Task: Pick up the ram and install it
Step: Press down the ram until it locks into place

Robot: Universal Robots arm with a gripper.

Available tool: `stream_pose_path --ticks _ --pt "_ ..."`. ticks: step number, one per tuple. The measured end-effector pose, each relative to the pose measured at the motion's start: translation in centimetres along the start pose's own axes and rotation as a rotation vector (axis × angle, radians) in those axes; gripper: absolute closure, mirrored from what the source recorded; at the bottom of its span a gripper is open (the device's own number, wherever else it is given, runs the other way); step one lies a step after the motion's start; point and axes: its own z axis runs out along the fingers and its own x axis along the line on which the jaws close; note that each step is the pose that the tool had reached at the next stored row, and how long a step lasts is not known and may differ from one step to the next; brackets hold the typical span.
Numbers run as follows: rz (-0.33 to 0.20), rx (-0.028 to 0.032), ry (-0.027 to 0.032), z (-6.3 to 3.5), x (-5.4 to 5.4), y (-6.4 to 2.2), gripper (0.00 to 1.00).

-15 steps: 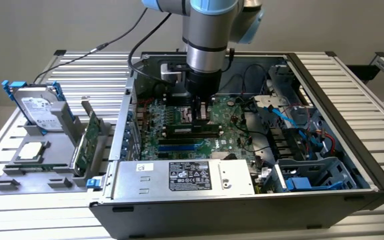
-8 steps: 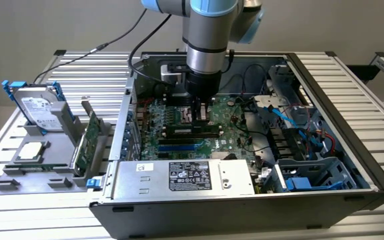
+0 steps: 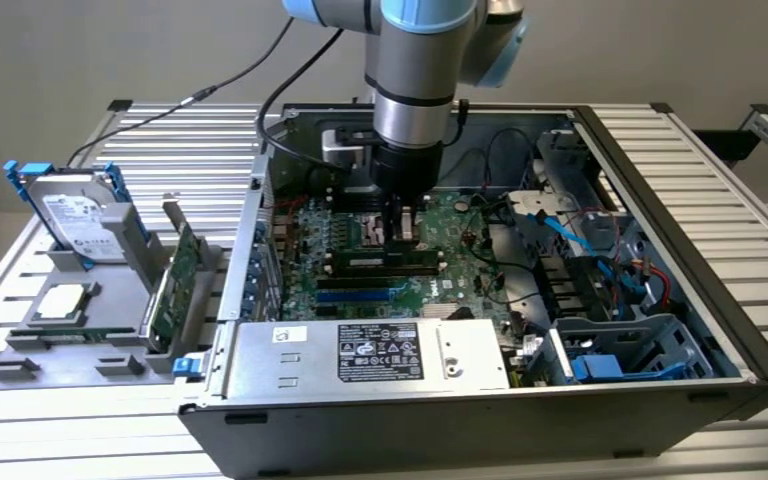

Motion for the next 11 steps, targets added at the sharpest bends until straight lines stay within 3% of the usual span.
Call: stream_pose_path --ticks 11 --pt "0.002 -0.0002 -0.0001 -0.01 -0.05 -0.11 0.86"
